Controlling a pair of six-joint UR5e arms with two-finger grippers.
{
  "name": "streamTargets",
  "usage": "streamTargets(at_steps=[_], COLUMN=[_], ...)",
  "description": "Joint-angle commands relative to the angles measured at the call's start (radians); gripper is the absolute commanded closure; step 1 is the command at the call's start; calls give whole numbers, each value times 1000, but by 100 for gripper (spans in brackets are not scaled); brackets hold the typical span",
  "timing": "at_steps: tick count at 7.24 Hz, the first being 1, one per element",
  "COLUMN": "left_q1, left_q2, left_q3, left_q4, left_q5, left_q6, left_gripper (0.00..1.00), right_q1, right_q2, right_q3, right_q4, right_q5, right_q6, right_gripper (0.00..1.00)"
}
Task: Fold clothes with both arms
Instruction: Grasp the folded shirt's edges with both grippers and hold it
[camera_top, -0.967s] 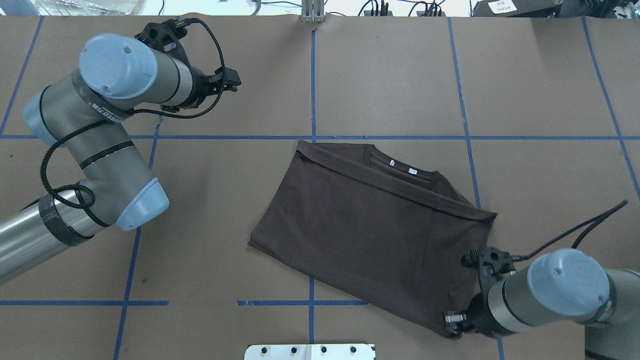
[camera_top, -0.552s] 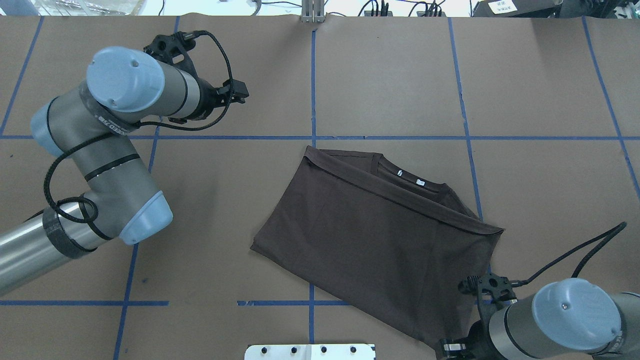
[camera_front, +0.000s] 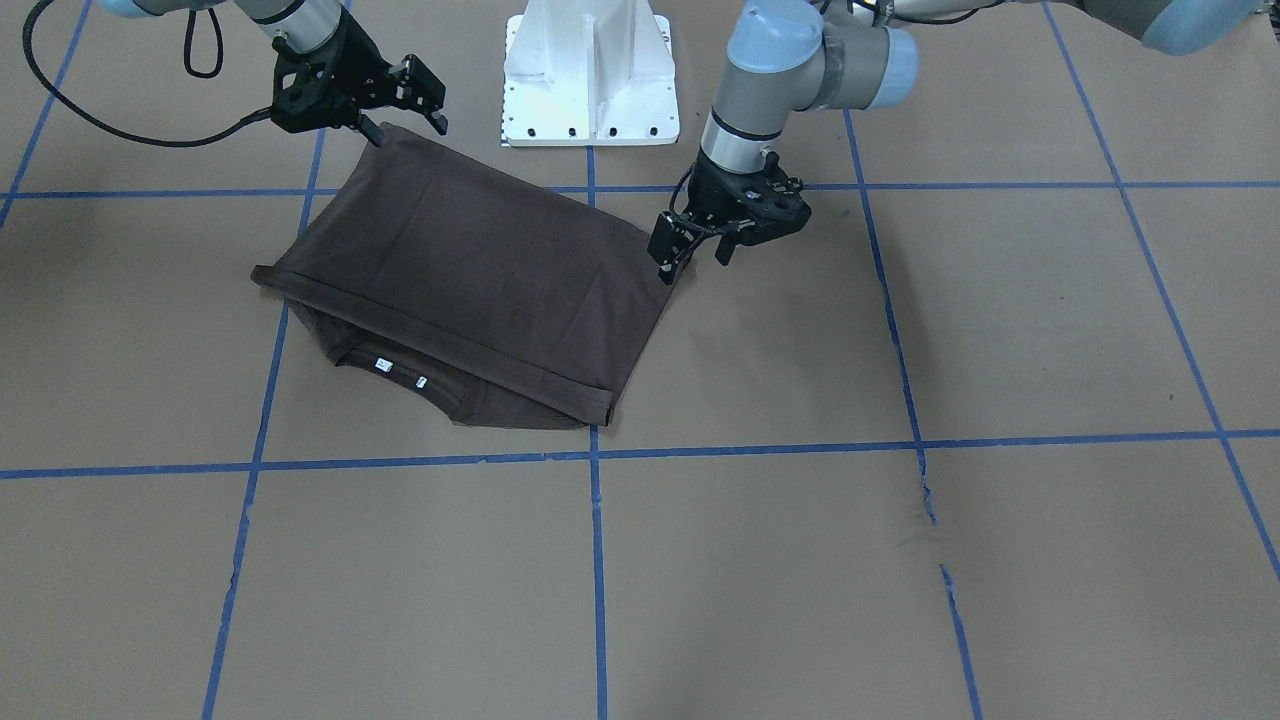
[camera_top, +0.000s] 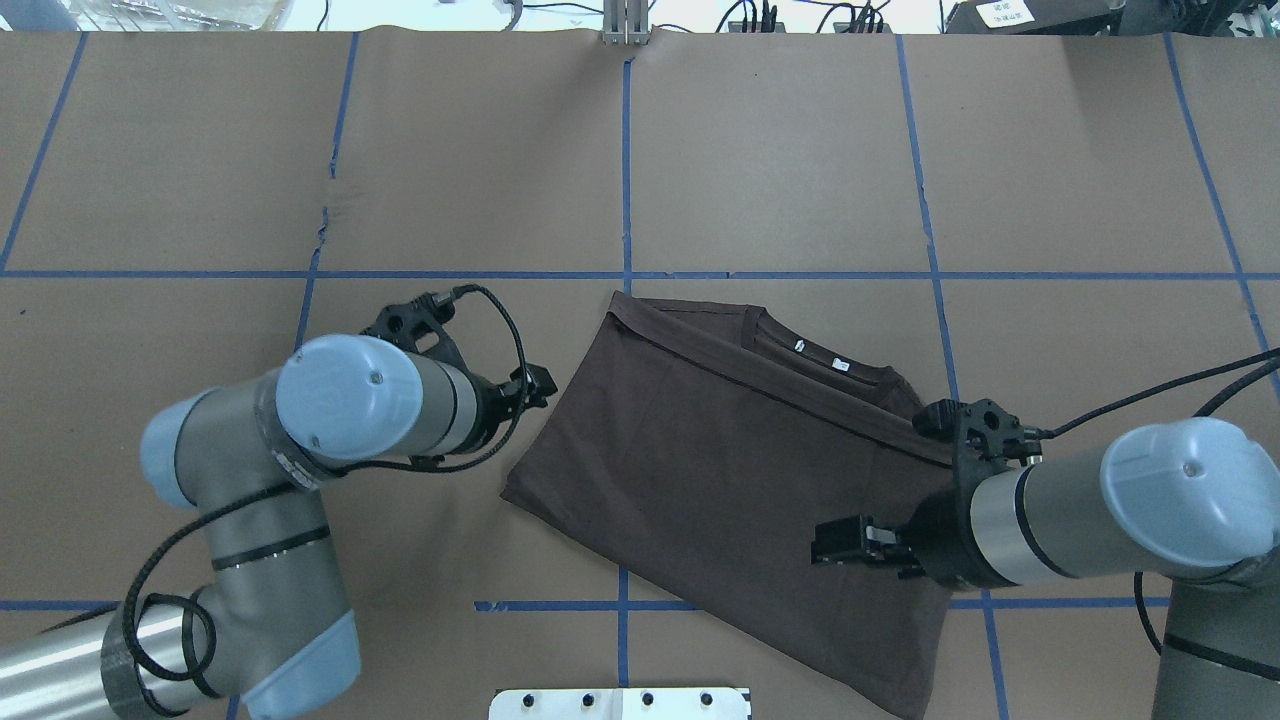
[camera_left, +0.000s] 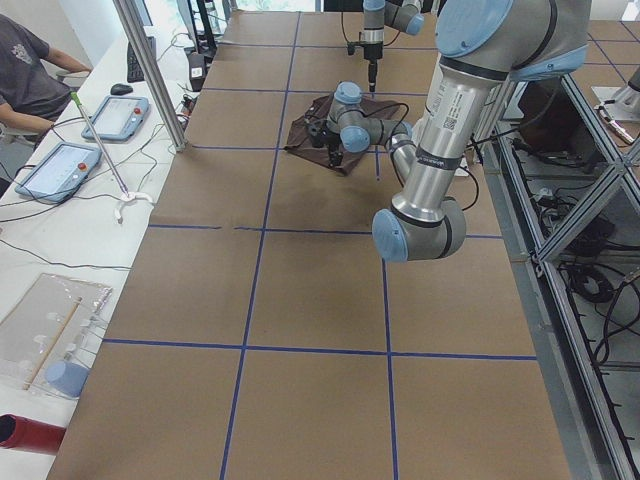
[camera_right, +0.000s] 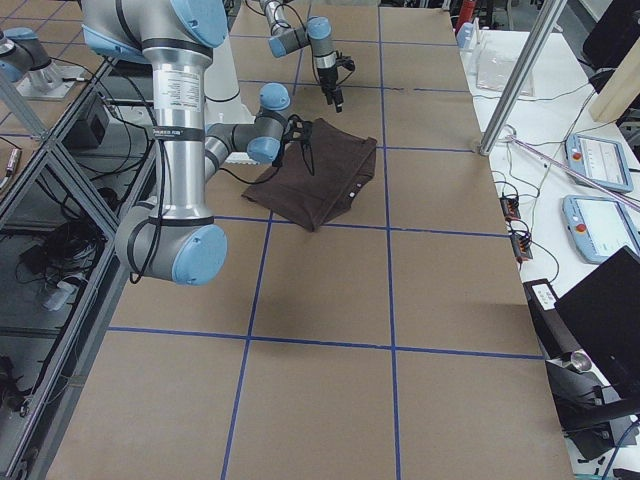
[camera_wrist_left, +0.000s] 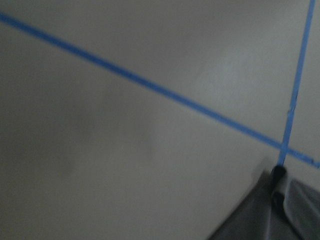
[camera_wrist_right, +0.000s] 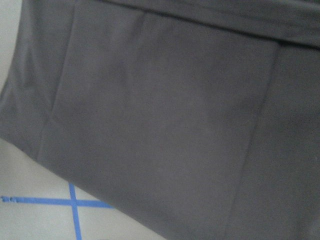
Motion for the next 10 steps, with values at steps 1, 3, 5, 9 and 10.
streamTargets(at_steps=[1, 3, 5, 9, 10], left_q1=[103, 97, 91, 88, 71], left_q2=[4, 0, -4, -10, -12], left_q3=[9, 29, 46, 45, 34], left_q4=[20, 20, 20, 75, 75], left_q5=[32, 55, 61, 83, 81], left_q6=[-116, -114, -114, -99, -96], left_gripper=[21, 29, 35, 100, 100], right_q1=[74, 88, 97, 97, 97], right_q2=[43, 54, 54, 54, 53], right_q3=[-9, -18, -18, -23, -24], right_q4=[-2, 0, 0, -2, -2], right_q5=[4, 11, 13, 15, 15], right_q6=[-1, -1, -1, -1, -1], right_gripper=[0, 0, 0, 0, 0])
